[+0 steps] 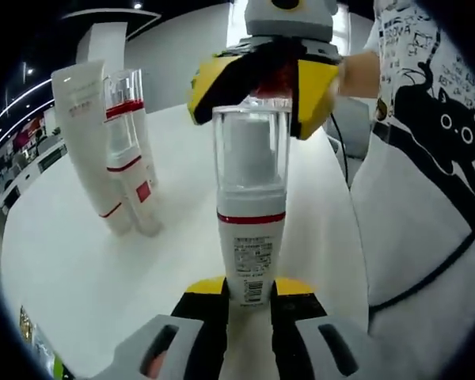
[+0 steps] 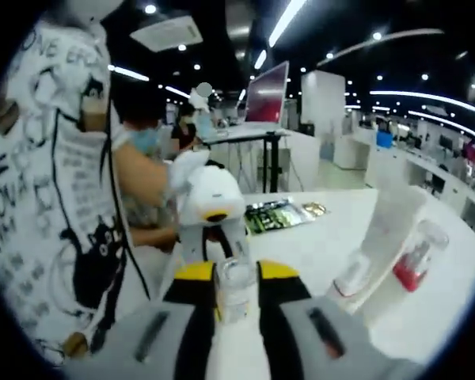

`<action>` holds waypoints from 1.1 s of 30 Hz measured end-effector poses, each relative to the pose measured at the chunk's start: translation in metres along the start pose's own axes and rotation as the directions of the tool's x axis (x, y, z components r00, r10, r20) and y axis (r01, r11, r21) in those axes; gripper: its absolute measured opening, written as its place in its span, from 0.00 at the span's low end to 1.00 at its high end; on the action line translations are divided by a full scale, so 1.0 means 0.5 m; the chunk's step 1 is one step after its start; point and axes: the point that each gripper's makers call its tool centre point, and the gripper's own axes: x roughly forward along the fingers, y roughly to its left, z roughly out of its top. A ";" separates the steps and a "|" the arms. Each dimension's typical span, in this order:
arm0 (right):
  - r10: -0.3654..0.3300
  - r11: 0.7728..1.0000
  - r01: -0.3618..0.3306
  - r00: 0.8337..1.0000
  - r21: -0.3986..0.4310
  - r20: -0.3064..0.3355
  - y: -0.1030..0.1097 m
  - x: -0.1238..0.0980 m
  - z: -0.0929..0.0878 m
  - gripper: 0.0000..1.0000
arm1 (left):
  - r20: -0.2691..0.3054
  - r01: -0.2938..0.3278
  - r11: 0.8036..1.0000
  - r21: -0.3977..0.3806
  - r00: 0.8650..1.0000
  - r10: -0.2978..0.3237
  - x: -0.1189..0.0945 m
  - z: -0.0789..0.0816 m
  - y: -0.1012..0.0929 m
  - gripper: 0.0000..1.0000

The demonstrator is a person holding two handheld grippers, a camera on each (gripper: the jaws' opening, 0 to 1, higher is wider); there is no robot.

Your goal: Arrange the skincare products in the storage area until every visible bottle or jar stands upright without overlapping.

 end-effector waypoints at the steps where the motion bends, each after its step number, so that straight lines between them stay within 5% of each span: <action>1: -0.015 1.000 0.015 1.000 0.010 0.005 -0.005 0.000 0.001 0.18 | 0.005 -0.002 1.000 -0.003 1.000 0.002 0.000 0.001 0.001 0.18; 6: -0.155 0.977 0.136 0.982 0.164 0.110 -0.031 -0.025 0.013 0.26 | 0.033 -0.024 0.999 -0.025 0.999 0.025 0.002 0.001 0.008 0.18; 12: -0.283 0.937 0.267 0.958 0.226 0.039 -0.031 -0.032 -0.049 0.24 | 0.081 -0.076 0.994 -0.079 0.993 0.083 0.006 0.007 0.020 0.19; 21: -0.322 0.909 0.328 0.944 0.259 -0.067 -0.031 0.018 -0.117 0.24 | 0.123 -0.181 0.972 -0.151 0.972 0.200 0.021 0.020 0.039 0.20; 23: -0.353 0.888 0.361 0.932 0.286 -0.081 -0.042 0.020 -0.128 0.25 | 0.123 -0.191 0.972 -0.139 0.970 0.208 0.021 0.020 0.038 0.21; 26: -0.349 0.888 0.362 0.932 0.282 -0.098 -0.040 0.031 -0.137 0.27 | 0.116 -0.172 0.972 -0.161 0.974 0.192 0.022 0.017 0.026 0.29; 33: -0.343 0.892 0.370 0.928 0.261 -0.144 -0.038 0.043 -0.165 0.24 | 0.098 -0.172 0.972 -0.162 0.977 0.190 0.017 0.013 0.021 0.28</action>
